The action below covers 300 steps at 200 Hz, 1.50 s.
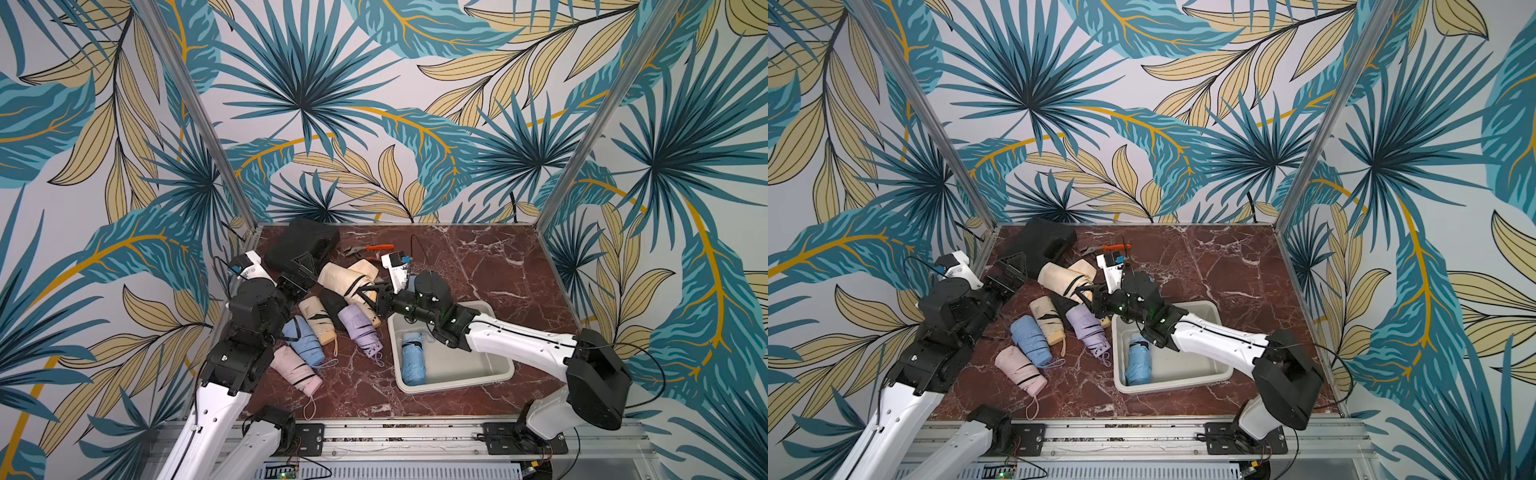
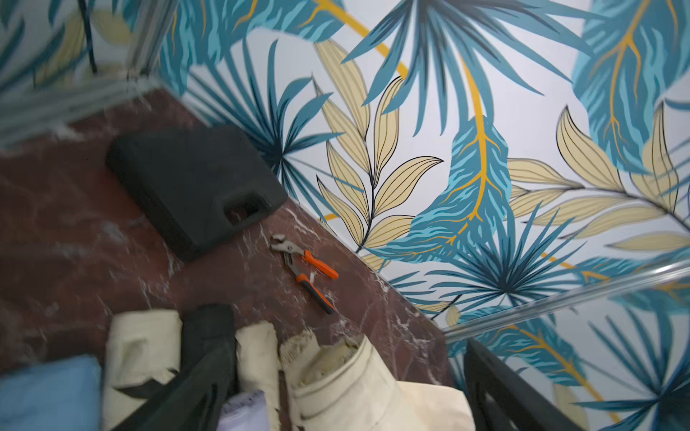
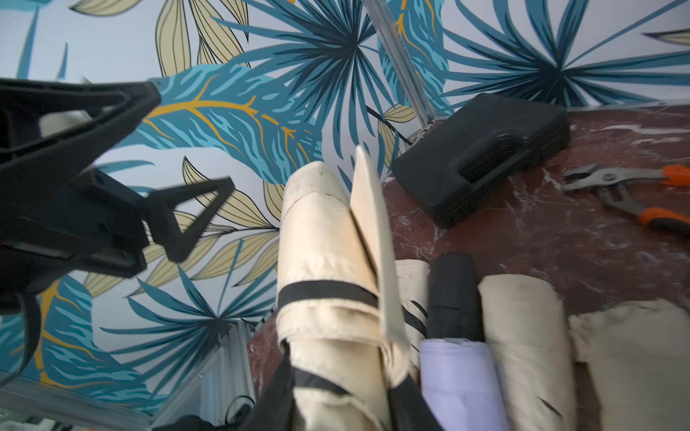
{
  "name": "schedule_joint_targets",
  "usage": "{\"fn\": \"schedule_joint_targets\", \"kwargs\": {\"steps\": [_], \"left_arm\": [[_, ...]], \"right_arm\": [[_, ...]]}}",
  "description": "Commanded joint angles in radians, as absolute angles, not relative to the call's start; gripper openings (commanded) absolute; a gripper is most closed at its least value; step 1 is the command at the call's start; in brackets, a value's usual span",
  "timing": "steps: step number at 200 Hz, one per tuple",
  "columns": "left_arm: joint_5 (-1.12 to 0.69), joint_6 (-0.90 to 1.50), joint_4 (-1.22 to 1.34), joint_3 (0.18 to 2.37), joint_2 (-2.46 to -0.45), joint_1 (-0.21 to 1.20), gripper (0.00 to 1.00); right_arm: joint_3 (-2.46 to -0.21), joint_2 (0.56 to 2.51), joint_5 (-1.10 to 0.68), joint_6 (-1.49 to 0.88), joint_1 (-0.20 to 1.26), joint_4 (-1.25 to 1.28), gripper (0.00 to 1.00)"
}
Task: Put the umbrella into the storage box
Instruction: Pick up the umbrella from the center of the board.
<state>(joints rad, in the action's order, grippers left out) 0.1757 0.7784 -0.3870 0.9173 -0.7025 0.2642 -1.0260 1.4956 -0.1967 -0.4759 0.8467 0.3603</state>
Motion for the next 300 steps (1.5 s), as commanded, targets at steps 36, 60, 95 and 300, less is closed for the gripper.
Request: {"fn": "schedule_joint_targets", "kwargs": {"steps": [36, 60, 95, 300], "left_arm": [[-0.374, -0.106, -0.384, 0.936, -0.673, 0.266, 1.00], [-0.661, -0.317, -0.561, 0.961, -0.695, 0.266, 1.00], [-0.960, -0.411, -0.690, 0.976, -0.758, 0.266, 1.00], [-1.239, -0.469, -0.689, 1.044, -1.040, 0.362, 0.45]], "right_arm": [[-1.270, 1.269, -0.319, 0.201, 0.811, -0.483, 0.24], [-1.347, 1.237, -0.365, 0.315, 0.810, -0.686, 0.25], [-1.409, 1.216, -0.438, 0.397, 0.810, -0.832, 0.25], [-1.705, 1.435, -0.633, 0.491, 0.810, -0.968, 0.26]]}}
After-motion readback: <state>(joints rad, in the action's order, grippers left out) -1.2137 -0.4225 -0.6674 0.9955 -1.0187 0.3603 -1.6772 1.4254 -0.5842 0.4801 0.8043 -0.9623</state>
